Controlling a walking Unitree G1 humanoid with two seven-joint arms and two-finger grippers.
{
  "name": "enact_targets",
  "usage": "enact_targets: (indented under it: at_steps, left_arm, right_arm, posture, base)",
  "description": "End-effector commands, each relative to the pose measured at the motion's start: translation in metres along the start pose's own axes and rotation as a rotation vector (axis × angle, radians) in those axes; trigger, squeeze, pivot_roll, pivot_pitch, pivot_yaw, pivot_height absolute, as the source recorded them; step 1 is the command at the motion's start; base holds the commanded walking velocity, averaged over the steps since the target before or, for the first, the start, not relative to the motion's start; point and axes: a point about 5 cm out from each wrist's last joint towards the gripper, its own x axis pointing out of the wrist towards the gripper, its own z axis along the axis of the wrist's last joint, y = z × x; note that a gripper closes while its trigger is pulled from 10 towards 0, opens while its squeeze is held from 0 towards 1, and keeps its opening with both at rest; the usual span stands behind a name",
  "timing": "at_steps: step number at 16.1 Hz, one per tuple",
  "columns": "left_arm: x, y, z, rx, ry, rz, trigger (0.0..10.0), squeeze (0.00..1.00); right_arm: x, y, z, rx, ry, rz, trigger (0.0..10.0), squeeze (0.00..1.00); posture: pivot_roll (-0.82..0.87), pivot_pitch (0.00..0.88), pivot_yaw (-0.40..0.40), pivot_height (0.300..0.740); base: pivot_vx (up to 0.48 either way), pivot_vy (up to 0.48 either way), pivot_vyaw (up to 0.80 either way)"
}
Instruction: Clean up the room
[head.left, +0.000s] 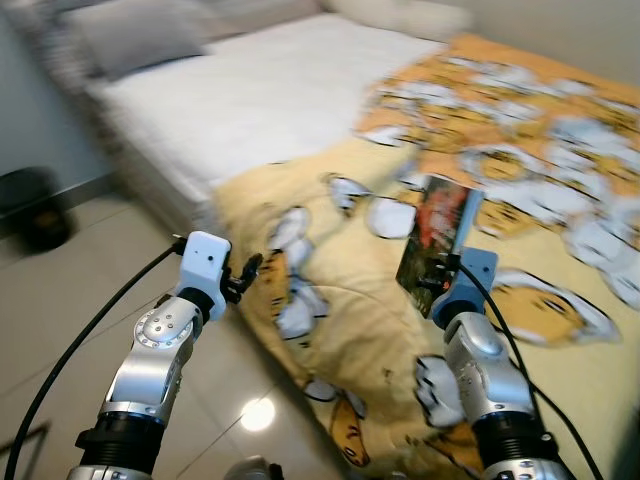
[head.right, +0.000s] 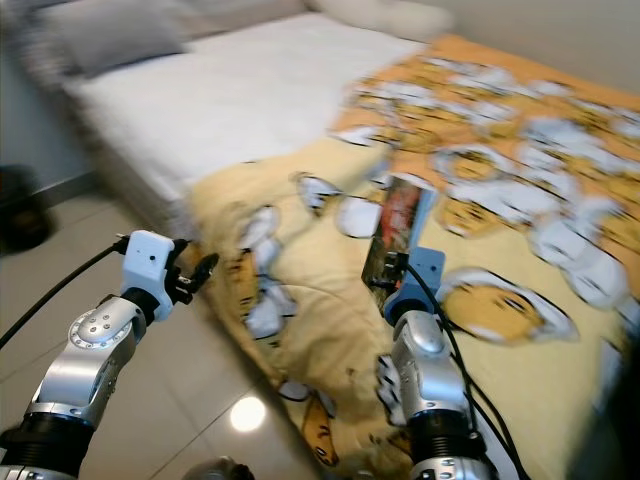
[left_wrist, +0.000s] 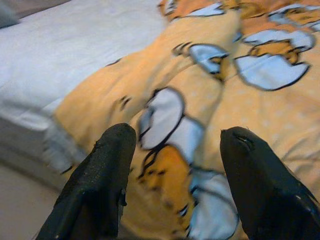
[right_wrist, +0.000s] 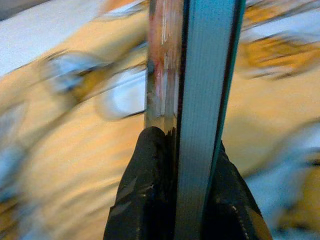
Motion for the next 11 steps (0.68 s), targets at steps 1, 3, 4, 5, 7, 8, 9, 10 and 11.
enact_targets:
  at_steps: [1, 3, 4, 5, 7, 8, 9, 10, 11]
  left_arm:
    - [0.001, 0.003, 0.004, -0.005, -0.017, 0.021, 10.0, 0.00]
    - [0.001, 0.007, 0.003, 0.015, -0.017, 0.053, 10.0, 0.00]
    - [0.002, 0.009, 0.004, 0.003, -0.028, 0.067, 10.0, 0.00]
    - [0.002, 0.010, 0.007, -0.004, -0.044, 0.085, 10.0, 0.00]
    - [0.003, 0.016, 0.009, -0.021, -0.055, 0.141, 10.0, 0.00]
    - [0.003, 0.017, 0.010, -0.046, -0.064, 0.140, 10.0, 0.00]
    - [0.003, 0.018, 0.012, -0.078, -0.088, 0.149, 10.0, 0.00]
    - [0.003, 0.019, 0.016, -0.113, -0.107, 0.148, 10.0, 0.00]
    - [0.004, 0.020, 0.019, -0.153, -0.124, 0.156, 10.0, 0.00]
  right_arm:
    - [0.003, -0.004, 0.021, -0.029, -0.149, -0.080, 10.0, 0.00]
    - [0.004, 0.006, 0.018, 0.006, -0.135, -0.029, 10.0, 0.00]
    - [0.004, 0.007, 0.017, 0.002, -0.118, -0.022, 10.0, 0.00]
    - [0.004, 0.008, 0.017, -0.001, -0.121, -0.023, 10.0, 0.00]
    - [0.004, 0.011, 0.020, -0.020, -0.160, -0.015, 10.0, 0.00]
    - [0.005, 0.010, 0.020, -0.011, -0.163, -0.033, 10.0, 0.00]
    - [0.005, 0.009, 0.020, 0.005, -0.164, -0.039, 10.0, 0.00]
    - [0.005, 0.008, 0.020, 0.014, -0.160, -0.050, 10.0, 0.00]
    - [0.005, 0.009, 0.020, 0.006, -0.158, -0.043, 10.0, 0.00]
  posture:
    - [0.05, 0.000, 0.003, 0.740]
    - [0.05, 0.000, 0.009, 0.740]
    - [0.05, 0.000, 0.009, 0.740]
    - [0.05, 0.000, 0.009, 0.740]
    - [0.04, 0.000, 0.006, 0.740]
    - [0.04, 0.000, 0.006, 0.740]
    - [0.04, 0.000, 0.007, 0.740]
    - [0.05, 0.000, 0.008, 0.740]
    - [0.05, 0.000, 0.008, 0.740]
  base:
    - [0.000, 0.000, -0.80]
    - [0.000, 0.000, -0.80]
    - [0.000, 0.000, -0.80]
    - [0.000, 0.000, -0.80]
    - [0.000, 0.000, -0.80]
    - [0.000, 0.000, -0.80]
    - [0.000, 0.000, -0.80]
    - [0.000, 0.000, -0.80]
    - [0.000, 0.000, -0.80]
